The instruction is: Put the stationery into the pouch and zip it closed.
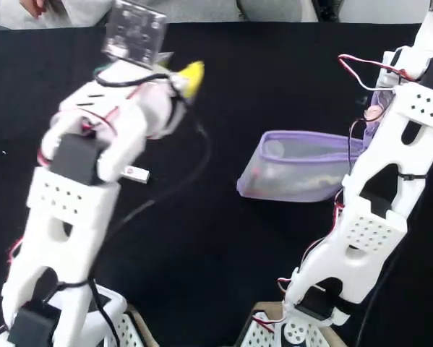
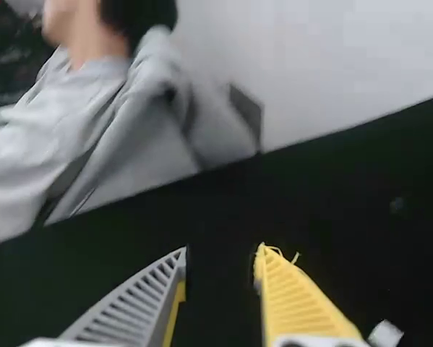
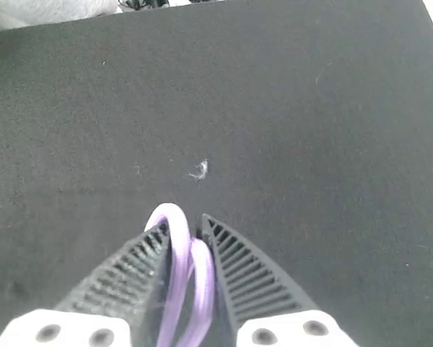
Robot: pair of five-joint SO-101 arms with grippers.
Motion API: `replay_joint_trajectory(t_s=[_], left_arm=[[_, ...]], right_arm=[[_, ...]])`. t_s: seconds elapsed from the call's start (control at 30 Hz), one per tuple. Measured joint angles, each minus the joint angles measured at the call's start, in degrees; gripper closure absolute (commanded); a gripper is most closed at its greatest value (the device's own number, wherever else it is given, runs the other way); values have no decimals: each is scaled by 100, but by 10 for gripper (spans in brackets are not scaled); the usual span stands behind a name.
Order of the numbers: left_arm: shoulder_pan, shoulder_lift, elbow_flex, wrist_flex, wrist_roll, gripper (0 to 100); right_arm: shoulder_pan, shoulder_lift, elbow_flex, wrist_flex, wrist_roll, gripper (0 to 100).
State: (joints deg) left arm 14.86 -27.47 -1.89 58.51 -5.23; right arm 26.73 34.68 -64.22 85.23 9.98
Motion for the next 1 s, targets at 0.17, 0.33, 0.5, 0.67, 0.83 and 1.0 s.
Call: replay_joint_trajectory(t_s=[0.17, 0.33, 0.5, 0.67, 0.83, 1.0], left_arm=[[-721, -9, 229, 545, -941, 841], [-1002, 18, 1152, 598, -2215, 841], [-1275, 633, 1688, 703, -3385, 841], [-1556, 1521, 1697, 914, -4659, 842], [-1749, 2057, 1697, 914, -5802, 842], [-1749, 2541, 1741, 914, -6593, 842]], right_arm=[[0, 0, 0, 0, 0, 988], [0, 0, 0, 0, 0, 988], [-26, 0, 0, 0, 0, 988], [-158, 62, 0, 0, 0, 988], [-185, 246, 0, 0, 0, 988], [-185, 273, 0, 0, 35, 988]])
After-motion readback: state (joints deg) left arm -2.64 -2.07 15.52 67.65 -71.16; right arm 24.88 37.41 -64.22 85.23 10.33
